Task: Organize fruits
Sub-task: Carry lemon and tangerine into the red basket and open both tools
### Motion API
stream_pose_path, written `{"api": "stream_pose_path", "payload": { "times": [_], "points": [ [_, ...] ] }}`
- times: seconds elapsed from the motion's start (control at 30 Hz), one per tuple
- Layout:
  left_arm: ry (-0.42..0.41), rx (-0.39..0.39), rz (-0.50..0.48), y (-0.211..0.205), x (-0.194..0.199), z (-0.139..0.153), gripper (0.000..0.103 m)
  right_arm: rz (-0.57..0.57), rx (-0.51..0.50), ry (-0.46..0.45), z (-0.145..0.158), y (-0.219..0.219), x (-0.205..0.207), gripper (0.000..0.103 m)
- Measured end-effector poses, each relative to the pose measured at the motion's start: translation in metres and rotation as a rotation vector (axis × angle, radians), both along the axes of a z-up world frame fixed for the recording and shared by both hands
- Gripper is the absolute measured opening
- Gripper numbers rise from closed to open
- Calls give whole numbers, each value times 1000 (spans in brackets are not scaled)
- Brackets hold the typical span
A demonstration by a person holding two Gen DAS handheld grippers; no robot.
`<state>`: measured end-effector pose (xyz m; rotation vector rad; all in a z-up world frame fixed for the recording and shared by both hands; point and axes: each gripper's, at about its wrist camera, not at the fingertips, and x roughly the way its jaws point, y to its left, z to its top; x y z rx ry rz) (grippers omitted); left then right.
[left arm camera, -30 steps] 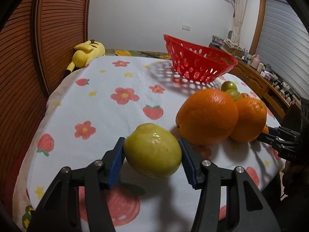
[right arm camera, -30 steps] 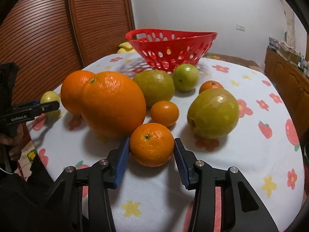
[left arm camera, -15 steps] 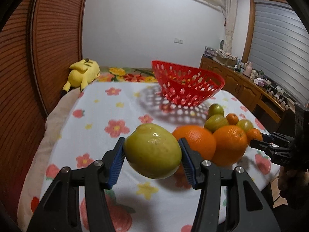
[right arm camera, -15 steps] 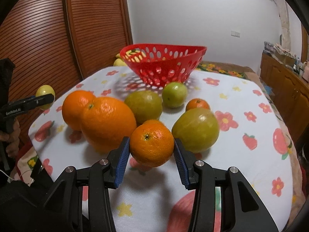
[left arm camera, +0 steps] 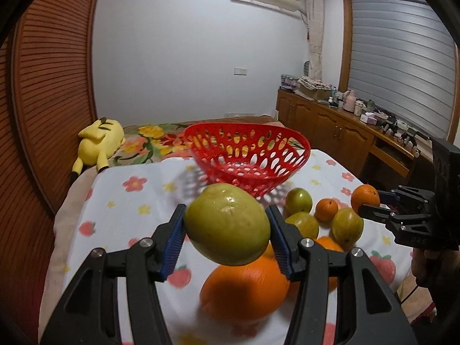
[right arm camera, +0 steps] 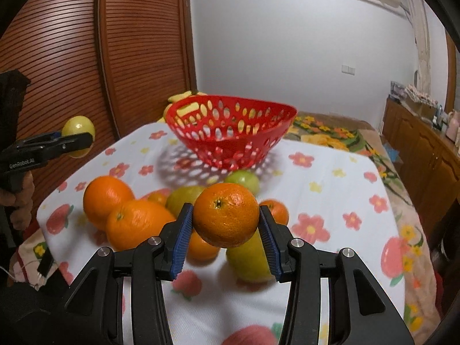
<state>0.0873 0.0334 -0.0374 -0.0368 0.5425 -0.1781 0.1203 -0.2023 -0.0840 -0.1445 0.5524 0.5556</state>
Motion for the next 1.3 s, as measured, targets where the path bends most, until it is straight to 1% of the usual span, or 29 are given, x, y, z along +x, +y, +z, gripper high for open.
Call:
{"api": "stream_pose_path", "payload": {
  "times": [0.1, 0.33, 0.5, 0.67, 0.73, 0.83, 0.93, 1.3],
  "points": [
    [-3, 6, -17, -7, 12, 4, 54, 3, 7, -5, 5, 0, 10, 46],
    [18, 29, -44, -18, 41, 6, 54, 7, 6, 0, 10, 1, 31, 46],
    [54, 8, -55, -22, 66, 5, 54, 11, 5, 11, 16, 2, 45, 46],
    [75, 26, -60, -28, 89, 6, 54, 4, -9, -14, 28, 5, 55, 46],
    [80, 41, -66, -32, 98, 8, 54, 5, -3, -15, 32, 6, 60, 46],
    [97, 44, -75, -35, 109, 8, 54, 8, 5, -11, 36, 8, 68, 46],
    [115, 58, -73, -38, 119, 5, 54, 16, -3, -9, 38, 14, 77, 46],
    [167, 97, -85, -49, 140, -5, 54, 62, -15, 62, 35, 38, 118, 46]
  ]
}}
